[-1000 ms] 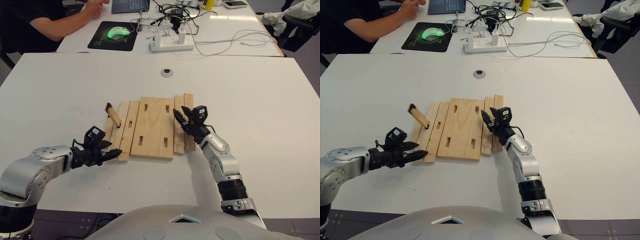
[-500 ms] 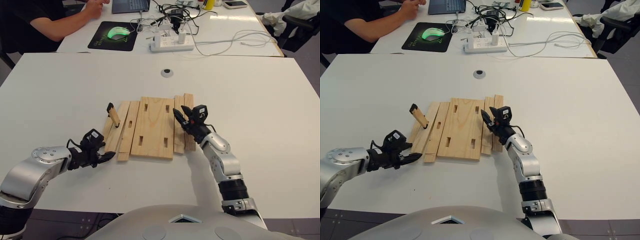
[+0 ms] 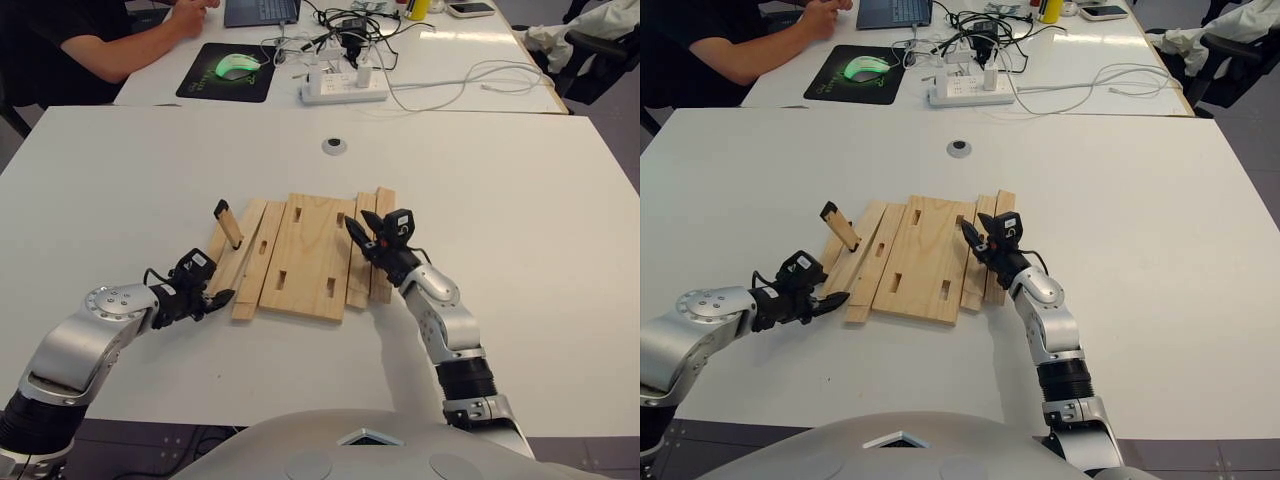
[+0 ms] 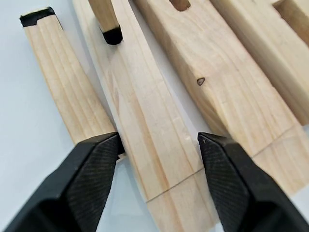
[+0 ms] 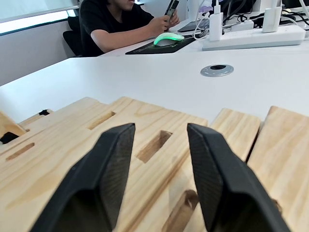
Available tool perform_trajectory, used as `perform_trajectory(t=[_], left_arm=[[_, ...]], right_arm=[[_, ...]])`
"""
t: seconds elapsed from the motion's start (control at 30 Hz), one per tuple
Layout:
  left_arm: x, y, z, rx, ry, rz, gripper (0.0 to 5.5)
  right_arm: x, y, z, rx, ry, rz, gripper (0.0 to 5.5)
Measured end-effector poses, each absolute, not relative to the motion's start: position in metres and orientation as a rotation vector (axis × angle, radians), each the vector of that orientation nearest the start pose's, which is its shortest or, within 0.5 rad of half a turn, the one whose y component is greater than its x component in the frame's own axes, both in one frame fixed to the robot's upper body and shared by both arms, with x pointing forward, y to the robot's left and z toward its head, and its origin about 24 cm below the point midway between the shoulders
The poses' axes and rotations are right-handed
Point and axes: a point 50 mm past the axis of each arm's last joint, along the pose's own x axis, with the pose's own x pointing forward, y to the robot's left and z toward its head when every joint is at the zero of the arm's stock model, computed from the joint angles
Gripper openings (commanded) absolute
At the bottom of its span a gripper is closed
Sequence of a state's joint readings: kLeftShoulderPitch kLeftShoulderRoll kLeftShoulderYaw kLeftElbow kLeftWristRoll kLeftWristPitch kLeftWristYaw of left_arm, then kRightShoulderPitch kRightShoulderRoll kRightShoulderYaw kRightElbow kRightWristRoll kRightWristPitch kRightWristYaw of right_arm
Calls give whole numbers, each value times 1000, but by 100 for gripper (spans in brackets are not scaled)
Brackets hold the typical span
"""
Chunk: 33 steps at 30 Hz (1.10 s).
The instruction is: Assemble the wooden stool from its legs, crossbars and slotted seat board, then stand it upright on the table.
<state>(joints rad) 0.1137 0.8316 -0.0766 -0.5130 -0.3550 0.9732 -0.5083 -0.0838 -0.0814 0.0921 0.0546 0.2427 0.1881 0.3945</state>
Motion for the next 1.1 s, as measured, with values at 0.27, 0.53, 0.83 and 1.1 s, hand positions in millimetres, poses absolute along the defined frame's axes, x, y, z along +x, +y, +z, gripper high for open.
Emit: perform_trajectory(t=[0.27, 0.53, 0.83, 1.1], left_arm=[[192, 226, 67, 377, 810, -561, 233], [201, 230, 67, 311, 751, -507, 211], [226, 232, 96, 135, 478, -376, 210], [242, 242, 114, -5, 264, -375, 210]], right_arm=[[263, -115, 36, 175, 147, 523, 199], [266, -116, 38, 176, 141, 518, 199], [267, -118, 39, 186, 135, 525, 199], [290, -129, 66, 203, 101, 551, 199]])
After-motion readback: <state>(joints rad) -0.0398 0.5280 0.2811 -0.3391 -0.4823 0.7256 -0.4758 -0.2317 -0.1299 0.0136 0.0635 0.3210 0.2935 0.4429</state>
